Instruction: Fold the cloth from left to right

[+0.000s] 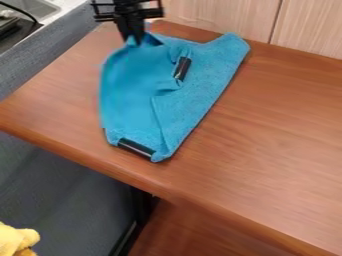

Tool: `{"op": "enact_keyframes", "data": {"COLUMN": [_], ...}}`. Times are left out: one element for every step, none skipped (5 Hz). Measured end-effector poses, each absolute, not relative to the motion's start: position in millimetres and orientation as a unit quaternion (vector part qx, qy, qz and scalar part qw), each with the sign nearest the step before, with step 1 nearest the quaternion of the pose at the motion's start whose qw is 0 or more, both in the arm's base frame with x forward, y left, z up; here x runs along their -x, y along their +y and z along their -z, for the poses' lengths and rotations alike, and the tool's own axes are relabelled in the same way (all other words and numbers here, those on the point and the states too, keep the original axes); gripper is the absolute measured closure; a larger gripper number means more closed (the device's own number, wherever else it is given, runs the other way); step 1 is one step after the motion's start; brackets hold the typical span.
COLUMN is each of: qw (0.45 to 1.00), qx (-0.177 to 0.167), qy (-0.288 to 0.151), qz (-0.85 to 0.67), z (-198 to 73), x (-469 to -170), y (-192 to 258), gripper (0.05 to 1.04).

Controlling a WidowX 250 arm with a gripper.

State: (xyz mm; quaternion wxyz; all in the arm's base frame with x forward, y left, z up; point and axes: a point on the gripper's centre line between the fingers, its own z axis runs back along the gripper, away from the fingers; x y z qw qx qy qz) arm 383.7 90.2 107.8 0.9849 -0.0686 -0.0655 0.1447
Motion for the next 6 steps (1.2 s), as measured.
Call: {"op": "enact_keyframes", "data": {"qw": [0.989,0.992,0.994,0.991,0.992,0.992], "qx": [0.094,0.105,0.099,0.114,0.115,0.111], "qy": [-0.066,-0.058,-0.056,-0.063,-0.051,-0.053], "qz": [-0.093,-0.044,-0.006,0.012,0.027,0.028], "z": [-114,-104,-93,-82,-63,-53], "x": [-379,-375,-372,-372,-370,-366], "y": [55,26,6,-1,-7,-9], "gripper": [1.006,1.006,1.006,1.006,1.006,0.978]}}
